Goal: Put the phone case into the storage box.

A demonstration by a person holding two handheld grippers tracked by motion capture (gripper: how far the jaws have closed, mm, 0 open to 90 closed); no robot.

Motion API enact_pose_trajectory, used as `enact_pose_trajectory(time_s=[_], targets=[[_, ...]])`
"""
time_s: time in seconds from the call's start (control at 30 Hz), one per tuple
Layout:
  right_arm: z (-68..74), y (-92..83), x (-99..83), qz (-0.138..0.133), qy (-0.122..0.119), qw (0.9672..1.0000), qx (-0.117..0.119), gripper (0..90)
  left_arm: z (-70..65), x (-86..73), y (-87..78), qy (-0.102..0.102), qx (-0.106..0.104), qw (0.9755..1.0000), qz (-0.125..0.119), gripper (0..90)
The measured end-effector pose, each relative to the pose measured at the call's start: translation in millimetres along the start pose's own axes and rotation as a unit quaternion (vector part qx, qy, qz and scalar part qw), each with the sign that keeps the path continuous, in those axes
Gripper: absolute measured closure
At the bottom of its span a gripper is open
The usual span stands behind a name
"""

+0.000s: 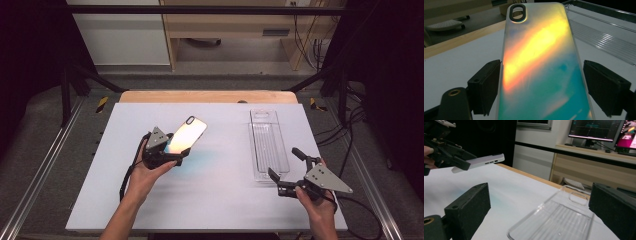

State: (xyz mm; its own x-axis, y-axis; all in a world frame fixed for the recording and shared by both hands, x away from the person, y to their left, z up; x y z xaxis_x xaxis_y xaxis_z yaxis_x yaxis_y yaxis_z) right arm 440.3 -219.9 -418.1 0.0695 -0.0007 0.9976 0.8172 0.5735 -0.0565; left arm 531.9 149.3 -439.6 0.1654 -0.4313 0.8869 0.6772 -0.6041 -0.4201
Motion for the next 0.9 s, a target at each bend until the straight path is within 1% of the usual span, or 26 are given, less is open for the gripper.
enact_pose_trajectory(time_s=[0.1,0.17,0.23,0.3,0.33,0.43,0.6,0.67,0.73,0.8,0.83,0.87,0.9], targets=[[10.4,4.6,9.4,-0.003,0.004,0.9999,0.014,4.0,-2.0,-1.6,-6.4,0.003,0.012,0.9999,-0.009,16.4],[16.8,8.0,15.0,0.001,0.004,0.9998,0.020,3.8,-3.7,-3.1,-10.2,0.007,0.020,0.9997,-0.011,16.4],[22.4,11.8,20.1,0.003,0.005,0.9996,0.026,3.8,-6.4,-4.2,-13.2,0.011,0.023,0.9996,-0.016,16.4],[27.7,15.8,23.9,0.007,0.009,0.9994,0.033,3.8,-9.5,-5.3,-15.6,0.019,0.028,0.9993,-0.016,16.4],[30.0,18.3,25.6,0.008,0.014,0.9992,0.038,3.8,-11.3,-5.5,-16.4,0.019,0.029,0.9992,-0.019,16.4],[36.2,25.7,27.5,0.019,0.019,0.9987,0.043,4.1,-15.6,-5.3,-17.2,0.024,0.030,0.9990,-0.024,16.3],[45.5,33.3,28.1,0.031,0.018,0.9979,0.055,4.5,-23.4,-2.9,-17.3,0.021,0.029,0.9986,-0.038,16.4],[47.6,35.4,28.0,0.036,0.017,0.9976,0.056,4.8,-26.8,-2.0,-16.9,0.027,0.031,0.9984,-0.039,16.4],[49.6,38.0,27.8,0.040,0.020,0.9972,0.060,5.5,-29.1,-1.1,-17.4,0.033,0.034,0.9982,-0.039,16.4],[52.4,41.0,27.4,0.044,0.024,0.9969,0.060,6.1,-30.9,-0.3,-19.1,0.025,0.033,0.9980,-0.047,16.3],[53.5,42.4,27.7,0.043,0.024,0.9968,0.062,6.2,-31.8,-0.1,-19.6,0.030,0.036,0.9978,-0.046,16.3],[55.1,43.5,27.8,0.045,0.029,0.9965,0.064,6.4,-33.0,-0.1,-20.1,0.032,0.038,0.9976,-0.048,16.3],[56.2,45.0,27.8,0.047,0.033,0.9963,0.064,6.7,-34.1,-0.2,-20.4,0.029,0.039,0.9976,-0.050,16.3]])
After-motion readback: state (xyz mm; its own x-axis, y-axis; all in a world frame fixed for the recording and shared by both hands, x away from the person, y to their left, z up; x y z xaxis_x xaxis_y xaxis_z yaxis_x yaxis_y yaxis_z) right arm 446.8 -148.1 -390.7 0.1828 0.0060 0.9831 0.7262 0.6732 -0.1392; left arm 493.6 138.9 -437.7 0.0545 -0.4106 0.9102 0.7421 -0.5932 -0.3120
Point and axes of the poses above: each handheld gripper's, and its own axes: y roughly forward along the jaws, x roughly out of its top, z roughly to its left, the point moved 5 cm from there along y, roughly forward along the jaws, and after that the axes turned 10 degrees about y, right-handed, at the moved point
